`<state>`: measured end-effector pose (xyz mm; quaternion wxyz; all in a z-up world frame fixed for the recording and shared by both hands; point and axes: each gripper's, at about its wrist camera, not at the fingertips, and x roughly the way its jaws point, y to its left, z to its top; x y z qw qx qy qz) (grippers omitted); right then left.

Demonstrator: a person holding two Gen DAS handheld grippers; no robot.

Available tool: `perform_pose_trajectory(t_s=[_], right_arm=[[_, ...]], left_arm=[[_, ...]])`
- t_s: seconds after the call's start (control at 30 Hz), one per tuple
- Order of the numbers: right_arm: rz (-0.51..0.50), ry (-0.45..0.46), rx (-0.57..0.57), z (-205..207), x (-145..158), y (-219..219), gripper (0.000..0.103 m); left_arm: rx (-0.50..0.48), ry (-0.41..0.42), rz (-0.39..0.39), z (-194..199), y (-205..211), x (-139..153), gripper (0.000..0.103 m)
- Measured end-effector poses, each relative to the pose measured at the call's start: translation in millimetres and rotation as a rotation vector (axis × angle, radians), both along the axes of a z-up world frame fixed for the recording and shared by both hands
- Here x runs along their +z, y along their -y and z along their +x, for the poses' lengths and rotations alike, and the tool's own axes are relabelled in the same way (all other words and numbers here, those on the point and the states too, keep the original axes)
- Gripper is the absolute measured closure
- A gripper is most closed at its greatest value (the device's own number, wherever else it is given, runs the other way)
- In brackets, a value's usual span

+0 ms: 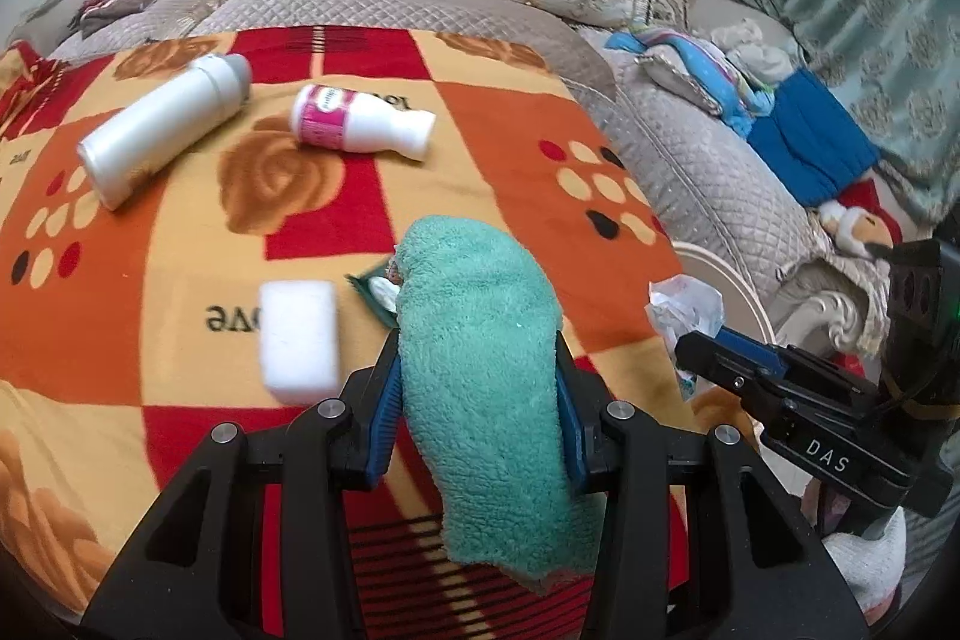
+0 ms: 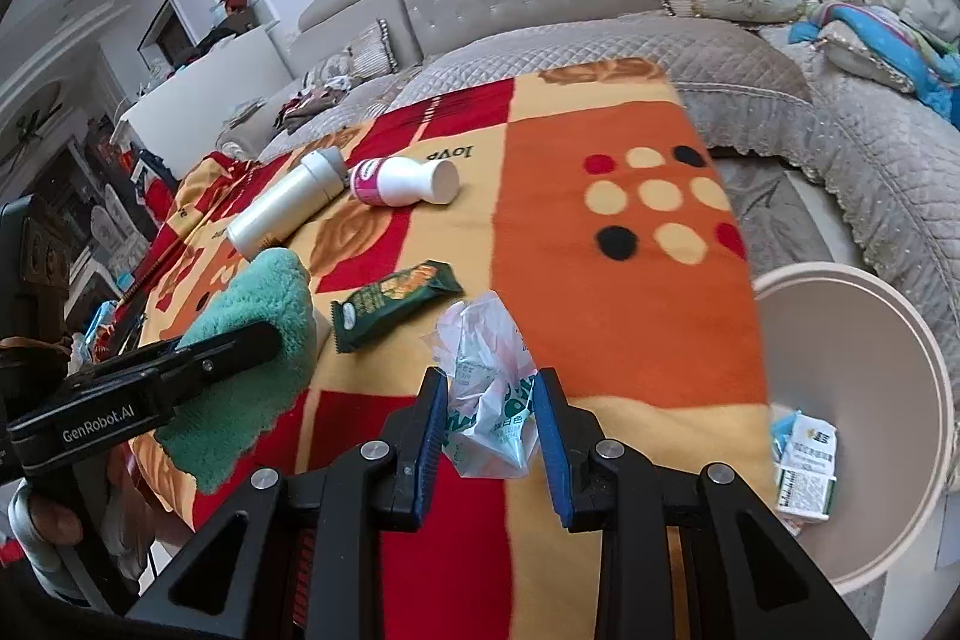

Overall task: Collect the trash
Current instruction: 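Carry both over the white bin and open the right tool to drop the plastic bag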

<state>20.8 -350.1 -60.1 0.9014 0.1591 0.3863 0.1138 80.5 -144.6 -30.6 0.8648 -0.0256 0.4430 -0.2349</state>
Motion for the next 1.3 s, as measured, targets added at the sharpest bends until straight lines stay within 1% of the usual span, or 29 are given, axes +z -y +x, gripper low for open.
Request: perform_pose_trajectory(t_s=[0.23, 0.53, 0.97, 1.3], right_arm=[[0.020, -0.001, -0.039, -13.9, -3.7, 21.4, 0.075], [0.034, -0.002, -0.101, -29.0, -6.7, 51.3, 0.075], [0.030, -0.028, -0.233, -56.1, -18.9, 115.0, 0.075], [0.042, -0.065, -0.296, -59.1, -37.3, 152.7, 0.075]], left_arm=[[-0.044, -0.004, 0.015, -8.1, 24.4, -2.6, 0.062], [-0.112, -0.023, 0.006, -15.5, 60.5, -5.8, 0.062], [-0.243, -0.064, -0.019, -24.0, 139.0, -13.1, 0.062], [-0.289, -0.099, -0.039, -14.8, 186.1, -20.0, 0.062]])
